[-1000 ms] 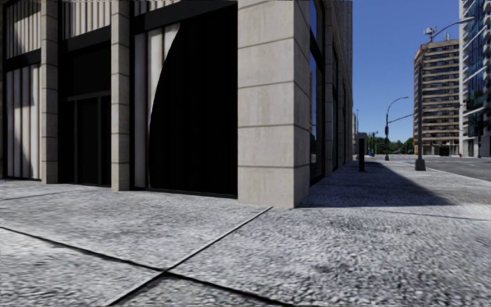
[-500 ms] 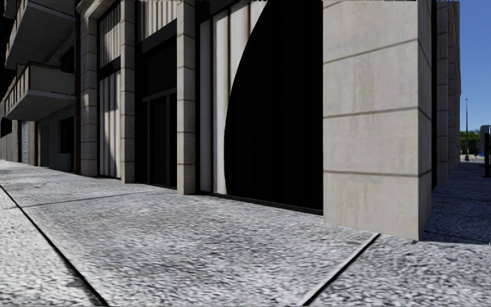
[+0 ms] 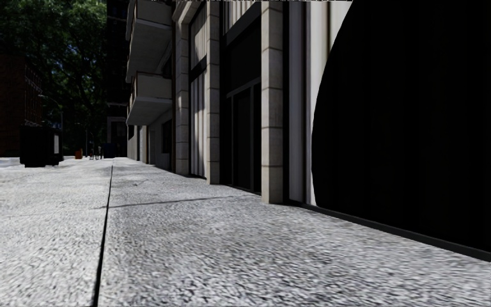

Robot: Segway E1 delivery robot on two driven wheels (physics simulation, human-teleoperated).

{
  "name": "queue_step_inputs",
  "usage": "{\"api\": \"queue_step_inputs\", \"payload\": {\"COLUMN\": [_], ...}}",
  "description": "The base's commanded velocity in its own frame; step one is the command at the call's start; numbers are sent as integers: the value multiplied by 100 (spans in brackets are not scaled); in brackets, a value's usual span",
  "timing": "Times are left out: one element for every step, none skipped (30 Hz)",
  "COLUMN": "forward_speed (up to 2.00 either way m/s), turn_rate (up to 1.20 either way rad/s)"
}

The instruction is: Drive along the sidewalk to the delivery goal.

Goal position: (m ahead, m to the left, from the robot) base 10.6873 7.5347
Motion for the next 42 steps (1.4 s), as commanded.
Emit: {"api": "queue_step_inputs", "payload": {"forward_speed": [193,193,193,193,193,193,193,193,193,193,193,193,193,193,193,193,193,193,193,193,193,193,193,193,193,193,193,193,193,193,193,193,193,193,193,193,193,193,193,193,193,193], "turn_rate": [73,72,69,69,69,68,68,68,66,65,64,64,64,64,63,63,63,61,61,61,61,61,61,61,61,61,61,61,61,61,57,54,46,46,41,37,0,0,0,0,0,0]}}
